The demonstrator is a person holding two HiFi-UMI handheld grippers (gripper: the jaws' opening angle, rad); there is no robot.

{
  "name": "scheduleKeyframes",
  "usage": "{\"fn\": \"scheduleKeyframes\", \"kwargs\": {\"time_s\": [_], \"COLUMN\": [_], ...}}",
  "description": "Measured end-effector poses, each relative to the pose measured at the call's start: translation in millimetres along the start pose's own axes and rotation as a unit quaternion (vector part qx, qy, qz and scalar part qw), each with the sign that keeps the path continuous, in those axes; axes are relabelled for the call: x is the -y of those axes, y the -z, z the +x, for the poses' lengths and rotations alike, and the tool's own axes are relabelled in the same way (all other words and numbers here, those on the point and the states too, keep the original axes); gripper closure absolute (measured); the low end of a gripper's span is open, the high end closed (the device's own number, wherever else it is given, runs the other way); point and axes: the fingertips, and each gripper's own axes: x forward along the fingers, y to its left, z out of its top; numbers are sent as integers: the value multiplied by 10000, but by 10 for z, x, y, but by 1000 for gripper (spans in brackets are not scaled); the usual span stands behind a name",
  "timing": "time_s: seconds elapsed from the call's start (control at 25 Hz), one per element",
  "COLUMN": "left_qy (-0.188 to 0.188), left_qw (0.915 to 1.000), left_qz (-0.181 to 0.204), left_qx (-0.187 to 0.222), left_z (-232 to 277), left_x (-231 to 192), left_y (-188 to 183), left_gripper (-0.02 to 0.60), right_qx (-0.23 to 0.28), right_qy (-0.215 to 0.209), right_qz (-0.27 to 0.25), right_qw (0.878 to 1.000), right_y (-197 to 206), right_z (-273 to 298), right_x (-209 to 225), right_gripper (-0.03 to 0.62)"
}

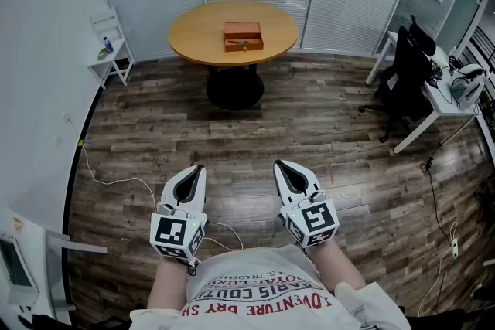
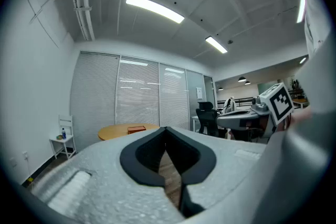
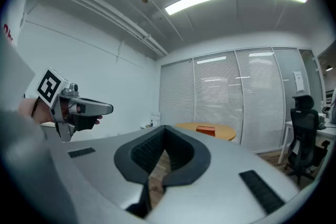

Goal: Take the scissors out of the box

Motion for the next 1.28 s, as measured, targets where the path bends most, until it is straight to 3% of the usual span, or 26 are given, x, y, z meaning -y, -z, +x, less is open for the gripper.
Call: {"fn": "scheduleKeyframes", "kwargs": {"time_s": [0.36,0.6,1.0,1.28], "left_qy": [-248,-232,-430,-425], "left_qw": [9996,9996,9978,9980], "left_qz": [-93,-180,-506,-369], "left_qx": [66,-14,-87,-303], "left_z": [81,191,587,936], "left_x": [8,93,273,224], "left_y": [-20,75,248,291], "left_gripper": [574,574,574,574], "right_qx": [-34,-293,-678,-881], "right_qy": [-33,363,7,-37], "right_qz": [53,100,-177,-237], "right_qw": [10000,9989,9975,9958], "right_y": [32,203,556,710], "right_z": [-8,-18,19,313], "right_x": [145,407,729,1029], "right_gripper": [588,587,586,586]}}
